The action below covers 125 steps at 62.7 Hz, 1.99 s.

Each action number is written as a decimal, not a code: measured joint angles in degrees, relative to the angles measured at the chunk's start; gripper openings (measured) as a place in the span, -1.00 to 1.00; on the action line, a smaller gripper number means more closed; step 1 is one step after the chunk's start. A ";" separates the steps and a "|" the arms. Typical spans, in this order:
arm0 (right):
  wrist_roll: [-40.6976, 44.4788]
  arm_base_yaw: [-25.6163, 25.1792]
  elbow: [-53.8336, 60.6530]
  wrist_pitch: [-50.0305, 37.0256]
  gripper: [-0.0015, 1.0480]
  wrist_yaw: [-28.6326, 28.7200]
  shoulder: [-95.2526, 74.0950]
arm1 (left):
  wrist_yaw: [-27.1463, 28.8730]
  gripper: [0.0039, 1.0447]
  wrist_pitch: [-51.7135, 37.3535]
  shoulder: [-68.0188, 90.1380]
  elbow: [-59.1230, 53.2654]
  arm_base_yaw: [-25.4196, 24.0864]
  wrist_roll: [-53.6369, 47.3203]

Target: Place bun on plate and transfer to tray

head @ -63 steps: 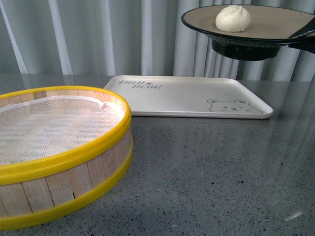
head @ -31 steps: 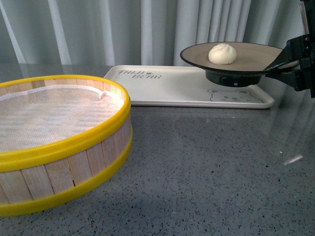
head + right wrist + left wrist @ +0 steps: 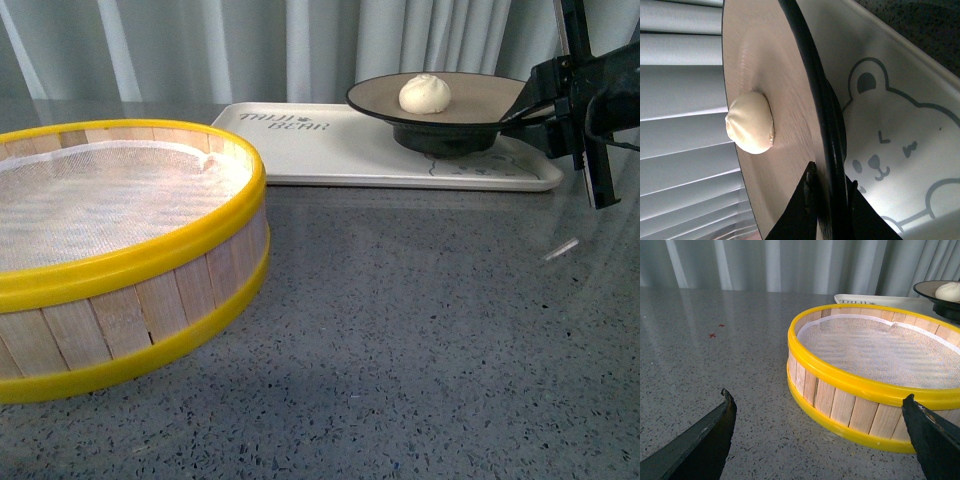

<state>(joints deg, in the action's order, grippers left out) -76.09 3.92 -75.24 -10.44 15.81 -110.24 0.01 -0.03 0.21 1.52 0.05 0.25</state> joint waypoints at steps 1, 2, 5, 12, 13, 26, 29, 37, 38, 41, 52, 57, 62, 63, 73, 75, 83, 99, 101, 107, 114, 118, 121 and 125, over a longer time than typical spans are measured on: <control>0.00 0.04 -0.37 0.15 -0.94 0.00 -0.26 | 0.00 0.88 0.00 0.00 0.00 0.00 0.00; -0.02 0.09 -0.72 0.15 -0.94 0.00 -0.61 | 0.00 0.88 0.00 0.00 0.00 0.00 0.02; 0.04 0.22 -1.77 0.70 -0.94 -0.42 -1.42 | 0.00 0.88 0.00 0.00 0.00 0.00 0.00; 0.28 0.33 -2.73 1.75 -0.94 -0.74 -2.54 | 0.00 0.88 0.00 0.00 0.00 0.00 0.02; 0.26 0.35 -2.75 1.84 -0.94 -0.74 -2.64 | 0.00 0.88 0.00 0.00 0.00 0.00 0.00; -0.09 0.28 -4.28 2.27 -0.94 -0.02 -4.37 | 0.00 0.88 0.00 0.00 0.00 0.00 0.00; -0.07 0.24 -5.07 2.69 -0.94 0.24 -4.96 | 0.00 0.88 0.00 0.00 0.00 0.00 0.00; 0.31 0.11 -6.54 3.15 -0.70 0.35 -6.16 | 0.00 0.88 0.00 0.00 0.00 0.00 0.00; 0.33 0.09 -6.67 3.26 -0.67 0.42 -6.23 | 0.00 0.88 0.00 0.00 0.00 0.00 0.02; 0.44 -0.07 -7.45 3.61 -0.46 0.35 -6.58 | 0.00 0.88 0.00 0.00 0.00 0.00 0.00; 0.50 -0.50 -9.81 4.33 0.13 0.35 -7.41 | 0.00 0.88 0.00 0.00 0.00 0.00 0.00; 0.63 -0.55 -10.14 4.61 0.35 0.37 -7.41 | 0.00 0.88 0.00 0.00 0.00 0.00 0.00; 0.72 -0.57 -10.21 4.85 0.62 0.39 -7.37 | 0.00 0.88 0.00 0.00 0.00 0.00 0.00; 0.66 -0.57 -10.21 4.85 0.68 0.46 -7.32 | 0.00 0.88 0.00 0.00 0.00 0.00 0.00; 0.63 -0.52 -8.96 4.79 0.82 0.77 -5.49 | 0.00 0.88 0.00 0.00 0.00 0.00 0.02; 0.59 -0.50 -8.24 4.46 0.82 0.79 -4.92 | 0.00 0.88 0.00 0.00 0.00 0.00 0.02; -0.20 -0.22 -4.31 2.40 0.83 0.79 -1.92 | 0.00 0.88 0.00 0.00 0.00 0.00 0.00; 0.68 -0.15 9.81 -2.38 0.83 -3.41 11.32 | 0.00 0.88 0.00 0.00 0.00 0.00 0.00; 2.47 -0.35 12.79 -3.02 0.83 -5.60 15.04 | 0.00 0.88 0.00 0.00 0.00 0.00 0.00; 9.09 -1.36 20.00 -3.96 0.83 -12.28 24.74 | 0.00 0.88 0.00 0.00 0.00 0.00 0.00; 22.62 -2.62 31.02 -3.76 0.83 -25.86 41.24 | 0.00 0.88 0.00 0.00 0.00 0.00 0.00; 30.80 -2.91 36.15 -2.40 0.83 -30.38 50.62 | 0.00 0.88 0.00 0.00 0.00 0.00 0.00; 37.13 -2.91 39.47 -2.25 0.83 -32.54 57.86 | 0.00 0.88 0.00 0.00 0.00 0.00 0.00; 45.81 -3.50 42.53 -1.60 0.82 -30.93 66.31 | 0.00 0.88 0.00 0.00 0.00 0.00 0.00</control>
<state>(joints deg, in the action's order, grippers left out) -30.28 0.43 -32.71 -12.03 -15.11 -43.92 0.01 -0.03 0.21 1.52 0.05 0.25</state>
